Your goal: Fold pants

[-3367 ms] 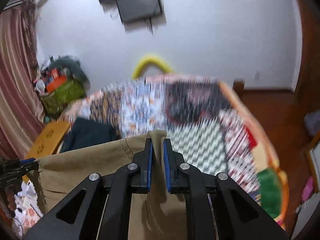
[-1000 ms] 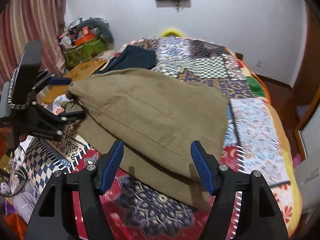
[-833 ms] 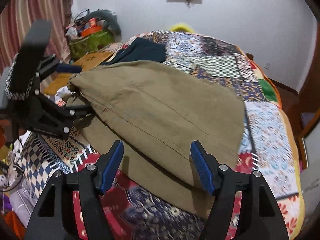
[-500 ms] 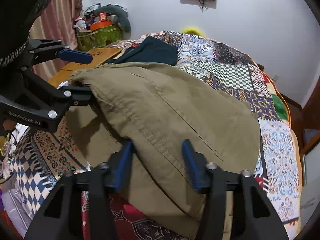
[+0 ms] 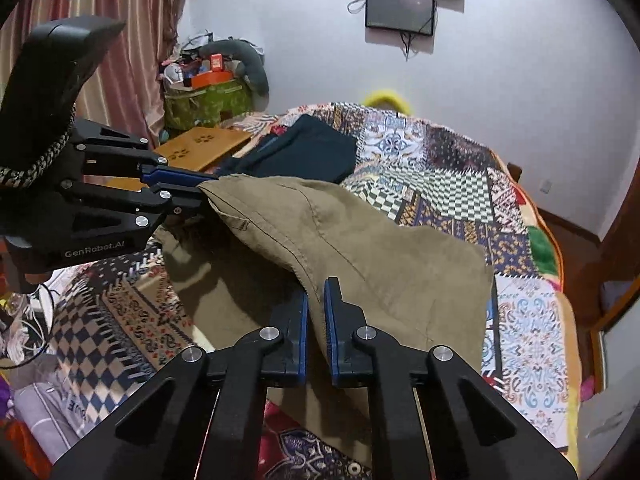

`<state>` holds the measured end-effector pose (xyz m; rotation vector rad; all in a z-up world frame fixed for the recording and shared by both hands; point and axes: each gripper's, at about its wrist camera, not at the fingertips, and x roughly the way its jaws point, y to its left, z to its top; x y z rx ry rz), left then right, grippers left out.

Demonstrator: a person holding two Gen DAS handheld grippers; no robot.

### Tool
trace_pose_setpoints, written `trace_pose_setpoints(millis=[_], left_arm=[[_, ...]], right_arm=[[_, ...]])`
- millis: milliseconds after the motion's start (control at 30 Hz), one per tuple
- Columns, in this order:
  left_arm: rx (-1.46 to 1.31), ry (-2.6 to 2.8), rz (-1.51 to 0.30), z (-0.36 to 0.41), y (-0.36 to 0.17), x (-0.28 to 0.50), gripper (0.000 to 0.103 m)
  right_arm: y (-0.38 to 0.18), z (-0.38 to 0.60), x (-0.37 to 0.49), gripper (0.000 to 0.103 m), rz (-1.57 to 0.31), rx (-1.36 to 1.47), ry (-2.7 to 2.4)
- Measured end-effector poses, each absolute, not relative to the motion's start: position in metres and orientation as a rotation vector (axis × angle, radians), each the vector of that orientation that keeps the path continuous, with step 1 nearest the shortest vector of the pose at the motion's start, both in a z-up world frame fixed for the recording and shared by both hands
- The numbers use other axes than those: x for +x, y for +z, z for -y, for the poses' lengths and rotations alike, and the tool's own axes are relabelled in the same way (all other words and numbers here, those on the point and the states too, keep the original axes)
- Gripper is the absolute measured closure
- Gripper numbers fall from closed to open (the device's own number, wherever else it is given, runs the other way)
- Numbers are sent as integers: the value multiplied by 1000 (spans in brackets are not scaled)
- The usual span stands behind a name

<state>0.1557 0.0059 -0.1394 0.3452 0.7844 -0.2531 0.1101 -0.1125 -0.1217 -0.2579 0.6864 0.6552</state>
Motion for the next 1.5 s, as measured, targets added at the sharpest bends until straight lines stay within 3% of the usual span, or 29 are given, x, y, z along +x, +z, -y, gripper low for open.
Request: trace_pose_setpoints(millis=[267,433,600,767,900,1133,1400,1500], left_arm=[[266,-306,-871,-12,-161,140,91],[198,-308,-944,-20,-178,134,84],[89,-295,-976,-42,-176,130,56],[24,-251,-950,-65,-161,124,43],[-36,-199,-915,-87,-149,126,18],[-122,-103,-941,-118,-157,153,17],[-200,-122,-1040,-123,-192,180,17],[-168,-103,-1036,-118,-197,181,28]], right_arm=[[-140,113,95,96,-734,-263,667],[-161,113,97,90,-813,-206,676],[-166,120,93,87,-854,-154,671],[-157,132,92,83,-870,-65,682],[-144,138,94,78,-843,0,690],[-134,144,111,63,-799,75,644],[-158,131,137,62,-892,178,612],[-168,118,140,60,-922,155,627]])
